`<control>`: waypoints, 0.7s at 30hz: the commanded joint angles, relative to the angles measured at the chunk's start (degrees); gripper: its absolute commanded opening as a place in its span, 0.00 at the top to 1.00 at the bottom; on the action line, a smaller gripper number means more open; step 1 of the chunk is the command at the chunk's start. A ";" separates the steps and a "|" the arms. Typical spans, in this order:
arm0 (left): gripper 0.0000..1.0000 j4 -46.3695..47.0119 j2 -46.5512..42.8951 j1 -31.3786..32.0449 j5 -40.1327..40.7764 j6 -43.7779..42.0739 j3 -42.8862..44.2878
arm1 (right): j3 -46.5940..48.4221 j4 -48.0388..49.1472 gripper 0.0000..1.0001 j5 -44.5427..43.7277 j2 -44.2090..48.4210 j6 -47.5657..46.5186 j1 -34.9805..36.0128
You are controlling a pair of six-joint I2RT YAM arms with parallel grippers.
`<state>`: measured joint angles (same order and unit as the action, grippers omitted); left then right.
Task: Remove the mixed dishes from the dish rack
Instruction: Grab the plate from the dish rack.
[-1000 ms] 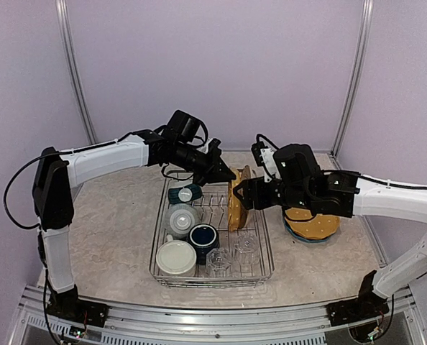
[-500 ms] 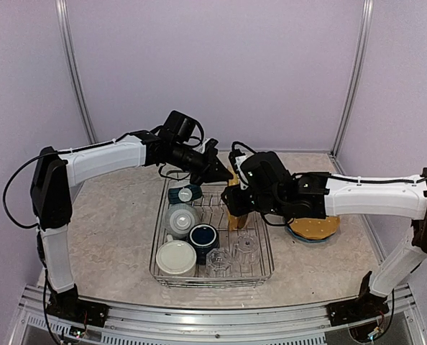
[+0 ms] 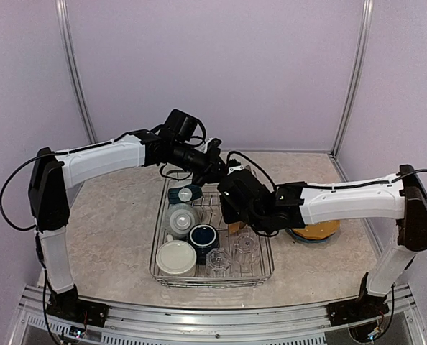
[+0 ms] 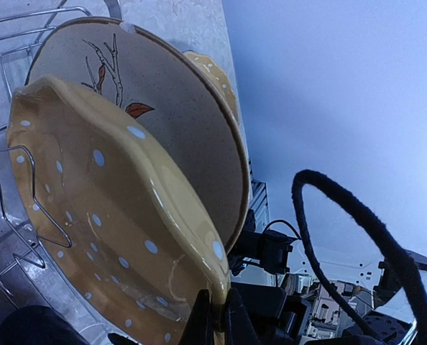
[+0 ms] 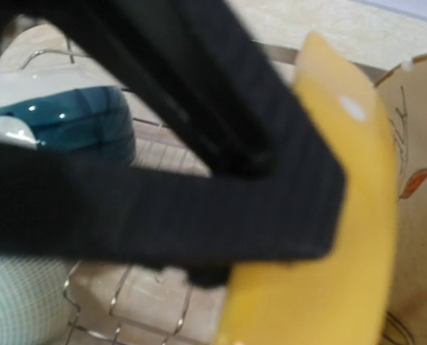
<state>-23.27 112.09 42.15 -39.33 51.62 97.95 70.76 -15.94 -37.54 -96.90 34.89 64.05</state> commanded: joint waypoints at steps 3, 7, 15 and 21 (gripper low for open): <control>1.00 3.46 -5.01 0.90 -2.05 0.02 1.49 | 1.95 0.08 0.60 -6.86 -4.02 1.38 0.30; 1.00 2.59 -5.72 1.00 -1.19 -0.21 1.79 | 3.24 -1.38 0.78 -8.00 -3.47 2.79 0.54; 0.77 0.13 -7.81 1.43 -0.11 -0.93 2.74 | 7.36 -3.78 1.00 -9.71 -1.13 0.91 0.72; 0.38 -4.15 -10.62 1.12 4.36 -3.76 1.84 | 9.86 -4.89 1.00 -14.28 -0.76 -2.63 0.81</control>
<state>-26.74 106.00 42.52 -34.89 50.41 98.06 76.88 -20.58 -47.18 -99.44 37.39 64.62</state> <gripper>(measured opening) 0.534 0.222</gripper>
